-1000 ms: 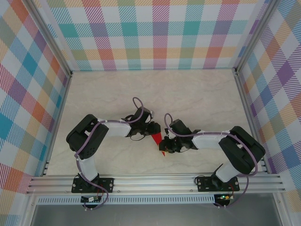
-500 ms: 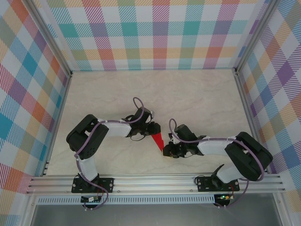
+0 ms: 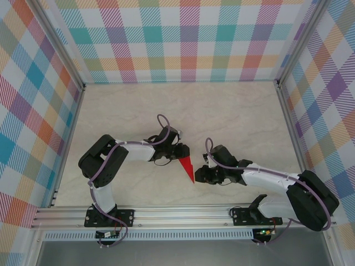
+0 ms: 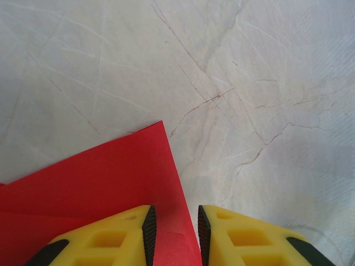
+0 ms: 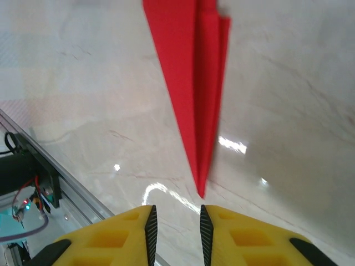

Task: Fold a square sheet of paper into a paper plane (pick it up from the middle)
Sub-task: Fold the wing for the fifth time at the center of the table.

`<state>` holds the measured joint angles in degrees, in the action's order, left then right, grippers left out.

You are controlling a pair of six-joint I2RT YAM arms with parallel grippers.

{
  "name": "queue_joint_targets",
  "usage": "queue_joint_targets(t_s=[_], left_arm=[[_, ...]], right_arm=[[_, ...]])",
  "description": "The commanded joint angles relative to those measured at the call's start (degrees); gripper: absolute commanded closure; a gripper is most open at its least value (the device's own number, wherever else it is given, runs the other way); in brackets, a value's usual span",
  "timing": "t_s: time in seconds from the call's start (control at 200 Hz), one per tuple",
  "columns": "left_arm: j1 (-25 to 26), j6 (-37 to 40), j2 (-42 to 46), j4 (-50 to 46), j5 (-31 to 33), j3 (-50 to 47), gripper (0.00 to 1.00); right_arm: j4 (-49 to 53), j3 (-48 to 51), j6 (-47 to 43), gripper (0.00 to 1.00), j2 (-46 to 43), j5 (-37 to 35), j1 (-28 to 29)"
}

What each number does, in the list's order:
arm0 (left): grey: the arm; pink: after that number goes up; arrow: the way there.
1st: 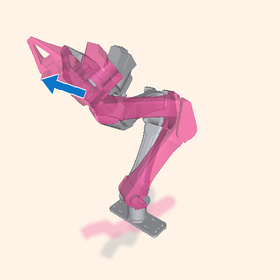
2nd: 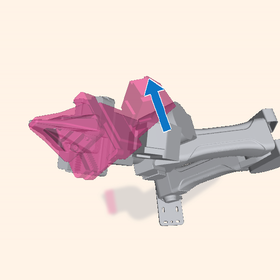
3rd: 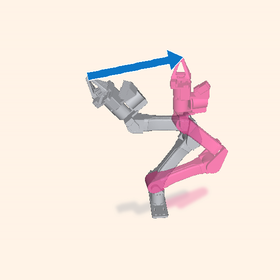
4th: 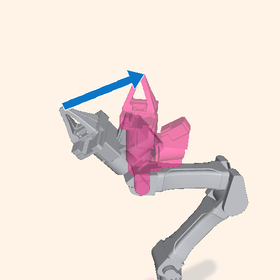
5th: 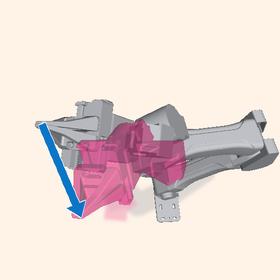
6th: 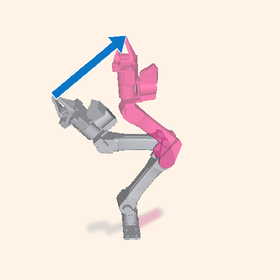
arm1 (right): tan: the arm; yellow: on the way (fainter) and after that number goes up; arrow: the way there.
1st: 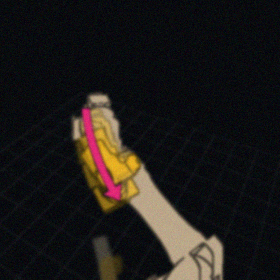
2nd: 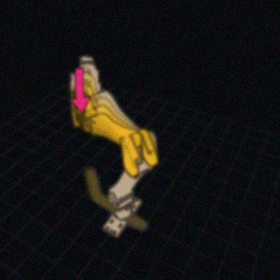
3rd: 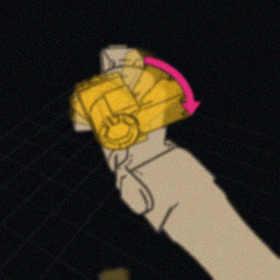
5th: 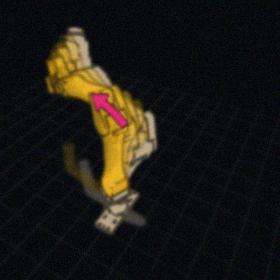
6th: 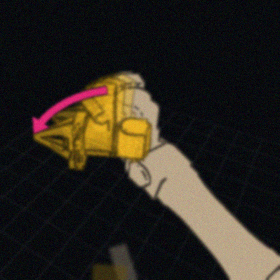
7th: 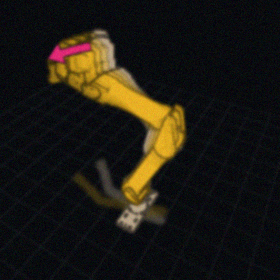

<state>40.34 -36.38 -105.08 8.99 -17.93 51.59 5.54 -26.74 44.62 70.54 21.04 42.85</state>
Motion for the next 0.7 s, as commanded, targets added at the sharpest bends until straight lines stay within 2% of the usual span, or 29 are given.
queue_joint_targets(t_s=[0.0,0.155,0.32,0.465,0.695], left_arm=[[0.2,1.4,-2.1,-3.3,2.0,0.2,0.71],[0.2,1.5,-2.2,-3.5,2.0,0.4,0.71],[0.2,1.1,-2.3,-3.4,1.7,0.7,0.71],[0.2,1.2,-2.1,-3.5,1.8,0.6,0.70],[0.2,3.0,1.0,-4.8,1.9,1.7,0.67]], right_arm=[[-3.1,-4.7,1.0,0.74,3.4,-1.5,0.2],[-7.5,-8.0,2.5,0.81,10.9,-1.5,0.1],[-12.8,-9.6,4.3,0.83,17.0,1.1,0.1],[-11.4,-9.4,3.8,0.84,20.8,-0.4,0.1],[-10.2,-3.7,4.1,0.85,23.6,-3.1,0.1]])
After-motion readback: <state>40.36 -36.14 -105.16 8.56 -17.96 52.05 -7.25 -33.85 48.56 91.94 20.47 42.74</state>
